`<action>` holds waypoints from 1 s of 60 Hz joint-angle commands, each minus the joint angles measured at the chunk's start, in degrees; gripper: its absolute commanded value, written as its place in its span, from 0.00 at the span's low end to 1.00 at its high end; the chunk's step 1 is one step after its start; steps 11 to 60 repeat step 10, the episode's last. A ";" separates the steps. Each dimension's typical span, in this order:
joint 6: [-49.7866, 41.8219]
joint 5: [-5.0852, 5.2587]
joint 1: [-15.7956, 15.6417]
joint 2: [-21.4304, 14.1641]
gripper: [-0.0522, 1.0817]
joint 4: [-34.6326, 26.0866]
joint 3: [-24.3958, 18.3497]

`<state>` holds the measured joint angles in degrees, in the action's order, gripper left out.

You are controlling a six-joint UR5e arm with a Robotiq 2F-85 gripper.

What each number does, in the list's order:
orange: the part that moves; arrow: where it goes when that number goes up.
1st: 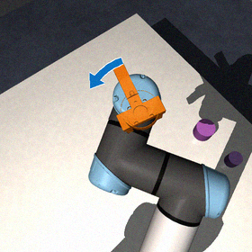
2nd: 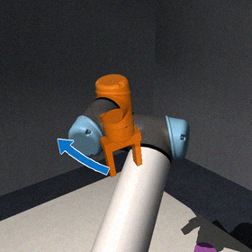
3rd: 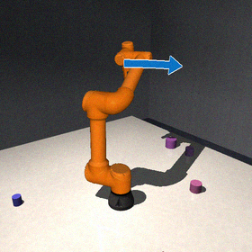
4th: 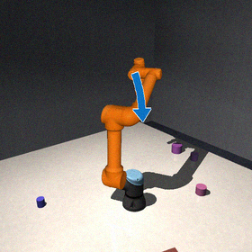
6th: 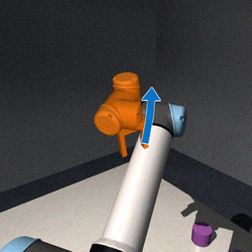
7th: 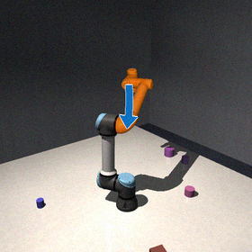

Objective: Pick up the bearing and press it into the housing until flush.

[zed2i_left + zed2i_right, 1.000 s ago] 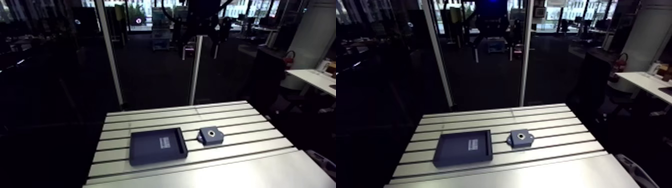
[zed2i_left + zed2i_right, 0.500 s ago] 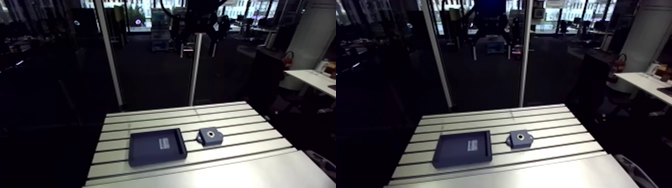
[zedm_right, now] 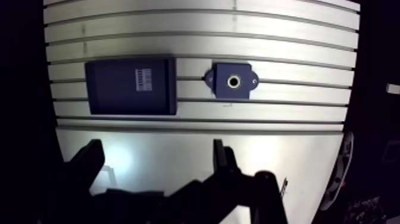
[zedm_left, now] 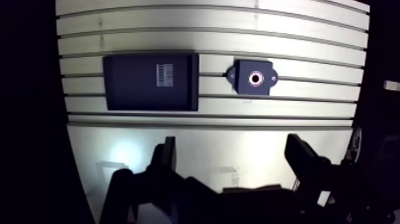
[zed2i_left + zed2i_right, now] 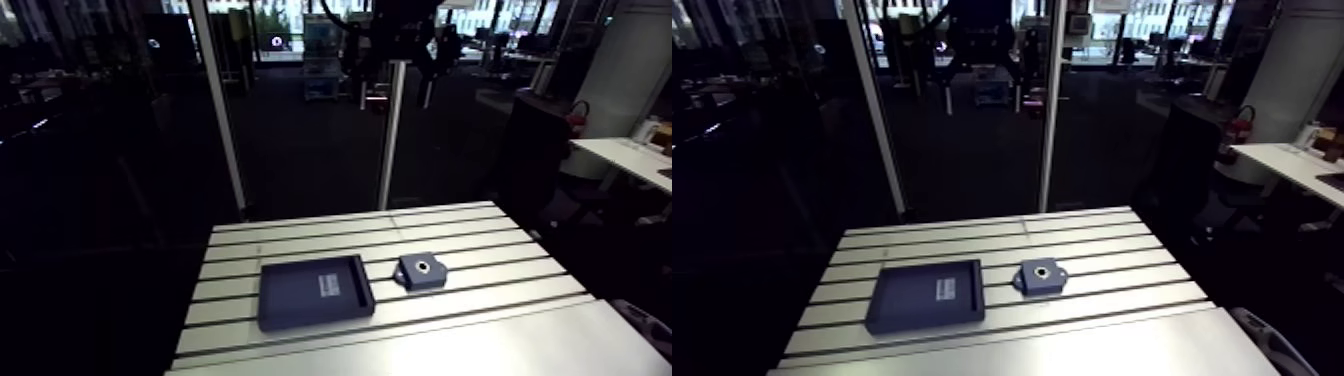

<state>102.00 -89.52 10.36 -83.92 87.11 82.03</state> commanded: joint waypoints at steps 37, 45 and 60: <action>0.00 0.18 -0.25 -0.04 0.05 -0.05 0.53; 0.00 0.18 -0.25 -0.04 0.05 -0.05 0.53; 0.00 0.18 -0.25 -0.04 0.05 -0.05 0.53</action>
